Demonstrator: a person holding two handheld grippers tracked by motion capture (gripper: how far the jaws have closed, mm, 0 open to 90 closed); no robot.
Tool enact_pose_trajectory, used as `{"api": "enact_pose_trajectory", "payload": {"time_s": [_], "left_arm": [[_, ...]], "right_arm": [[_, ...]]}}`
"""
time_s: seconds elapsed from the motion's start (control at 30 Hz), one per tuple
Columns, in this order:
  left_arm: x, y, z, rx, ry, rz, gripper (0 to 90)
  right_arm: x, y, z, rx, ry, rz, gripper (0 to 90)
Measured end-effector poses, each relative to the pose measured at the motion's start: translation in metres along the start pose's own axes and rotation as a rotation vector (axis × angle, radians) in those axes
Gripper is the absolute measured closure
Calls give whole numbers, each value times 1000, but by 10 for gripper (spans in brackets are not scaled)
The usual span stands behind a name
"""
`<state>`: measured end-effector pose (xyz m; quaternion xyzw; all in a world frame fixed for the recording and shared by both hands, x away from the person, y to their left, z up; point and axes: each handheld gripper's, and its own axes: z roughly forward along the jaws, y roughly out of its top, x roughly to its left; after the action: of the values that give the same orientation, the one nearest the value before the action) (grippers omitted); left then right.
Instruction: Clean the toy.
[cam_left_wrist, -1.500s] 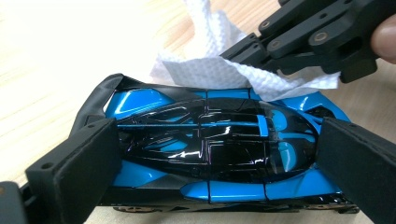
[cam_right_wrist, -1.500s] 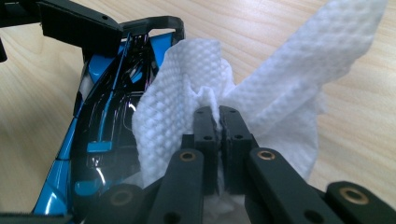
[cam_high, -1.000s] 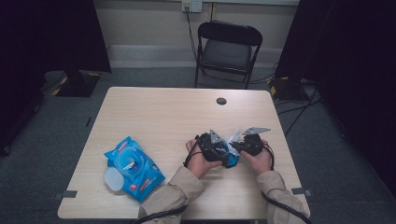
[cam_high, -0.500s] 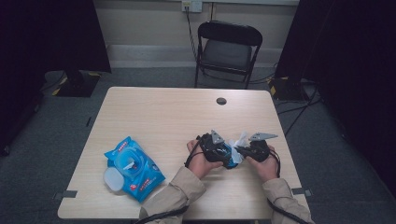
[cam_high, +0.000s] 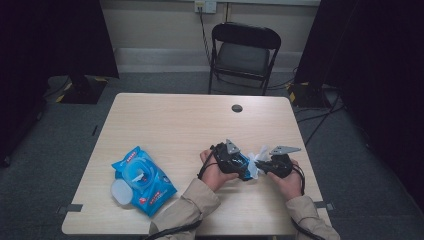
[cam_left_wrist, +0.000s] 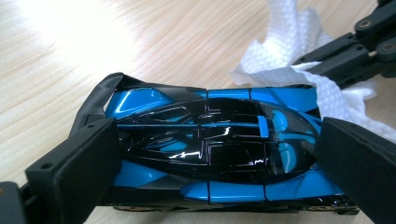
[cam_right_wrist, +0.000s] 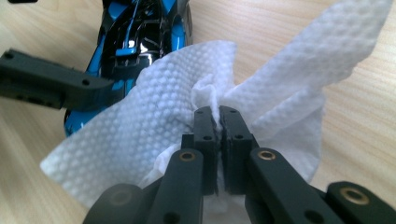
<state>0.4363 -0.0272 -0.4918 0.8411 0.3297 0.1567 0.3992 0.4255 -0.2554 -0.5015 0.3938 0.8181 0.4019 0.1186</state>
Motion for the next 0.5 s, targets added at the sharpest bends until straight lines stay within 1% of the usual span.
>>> {"api": "enact_pose_trajectory", "payload": {"time_s": [0.3,0.37,0.43,0.5], "left_arm": [[0,0,0,2,-1,1,0],[0,0,0,0,0,1,0],[0,-1,0,-1,1,-1,0],[0,-1,0,-5,0,-3,0]], "right_arm": [[3,-5,-10,33,23,-14,866],[3,-5,-13,34,25,-5,866],[1,-2,-16,22,37,13,866],[-1,2,-20,12,32,22,866]]}}
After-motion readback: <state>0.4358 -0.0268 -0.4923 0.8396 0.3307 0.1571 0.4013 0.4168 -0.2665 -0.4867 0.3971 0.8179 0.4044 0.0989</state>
